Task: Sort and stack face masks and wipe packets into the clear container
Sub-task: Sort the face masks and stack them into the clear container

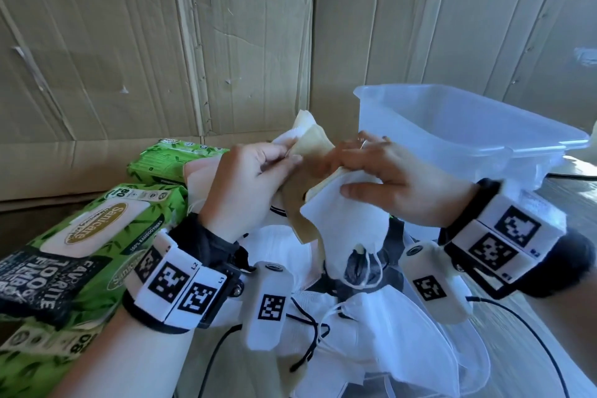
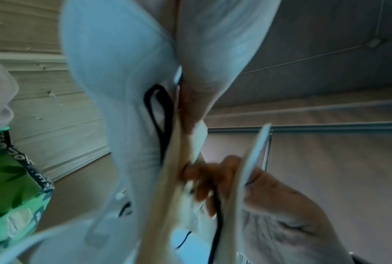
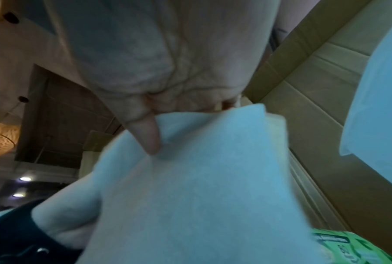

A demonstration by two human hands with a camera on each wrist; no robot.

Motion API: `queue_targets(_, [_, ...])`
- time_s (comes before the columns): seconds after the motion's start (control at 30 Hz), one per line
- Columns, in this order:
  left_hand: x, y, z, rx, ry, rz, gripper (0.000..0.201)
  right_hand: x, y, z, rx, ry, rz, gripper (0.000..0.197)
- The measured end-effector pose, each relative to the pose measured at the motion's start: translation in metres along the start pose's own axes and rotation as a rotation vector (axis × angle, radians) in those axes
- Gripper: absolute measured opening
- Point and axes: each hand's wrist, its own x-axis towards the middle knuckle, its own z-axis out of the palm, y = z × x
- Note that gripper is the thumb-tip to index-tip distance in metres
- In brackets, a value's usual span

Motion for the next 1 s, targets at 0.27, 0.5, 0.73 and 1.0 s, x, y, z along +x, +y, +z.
queue_targets(0.27, [0.007,-0.016,-0.006,0.19,0.197,0.012,0.023,-0.009,0.022,-0.014,-0.179,0.206,0.576,0.009])
queue_targets(0.5, [0.005,-0.016,-0.004,0.238,0.134,0.011,0.037,-0.001,0.012,-0.025,-0.237,0.434,0.509,0.009])
queue_targets(0.73, [0.006,-0.018,0.0,0.265,0.155,-0.046,0.021,0.003,0.011,-0.023,-0.245,0.7,0.479,0.021])
queue_targets(1.0, [0.001,-0.007,0.007,-0.133,-0.047,-0.042,0.073,0.014,-0.015,0.017,0.475,0.235,0.342,0.025])
